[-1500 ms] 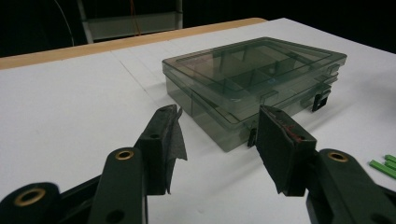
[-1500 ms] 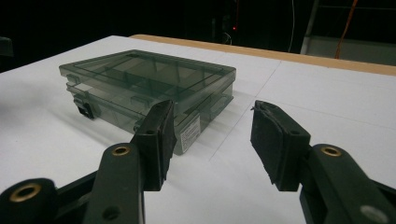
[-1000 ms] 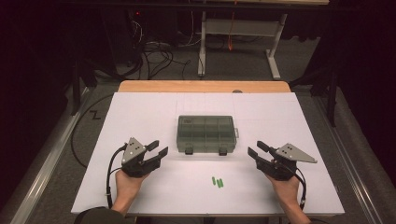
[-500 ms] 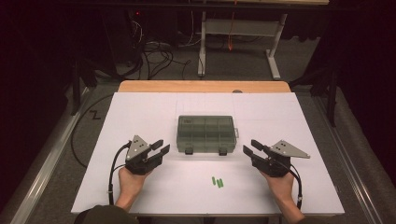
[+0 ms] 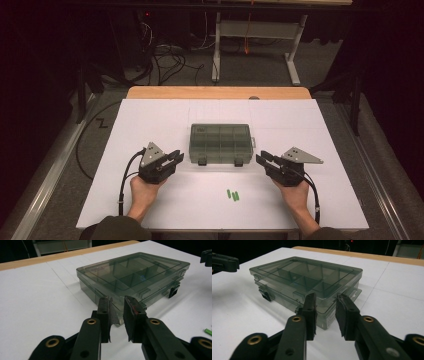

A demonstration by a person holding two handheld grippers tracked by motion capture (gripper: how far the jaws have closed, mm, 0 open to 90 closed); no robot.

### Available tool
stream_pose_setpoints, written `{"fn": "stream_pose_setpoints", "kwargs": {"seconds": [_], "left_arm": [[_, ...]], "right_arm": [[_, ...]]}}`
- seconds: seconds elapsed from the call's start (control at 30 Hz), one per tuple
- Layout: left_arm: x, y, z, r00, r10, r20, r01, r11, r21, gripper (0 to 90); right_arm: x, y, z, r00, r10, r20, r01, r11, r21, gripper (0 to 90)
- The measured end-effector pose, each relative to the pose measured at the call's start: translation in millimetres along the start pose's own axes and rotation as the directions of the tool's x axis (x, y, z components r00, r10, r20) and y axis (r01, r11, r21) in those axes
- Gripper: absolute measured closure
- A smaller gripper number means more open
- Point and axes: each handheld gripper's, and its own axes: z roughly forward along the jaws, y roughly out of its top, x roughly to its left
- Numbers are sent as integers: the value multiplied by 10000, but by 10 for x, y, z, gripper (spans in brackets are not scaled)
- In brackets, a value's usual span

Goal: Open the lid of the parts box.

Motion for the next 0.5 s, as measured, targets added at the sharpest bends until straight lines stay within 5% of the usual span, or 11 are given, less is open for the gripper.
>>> {"fn": "stream_pose_setpoints", "kwargs": {"seconds": [0.5], "left_arm": [[40,-73,129,9997,51,-230,-36,9980,630,847]], "right_arm": [[-41,-25,115,9999,83,-136,-72,9967,811,869]]}}
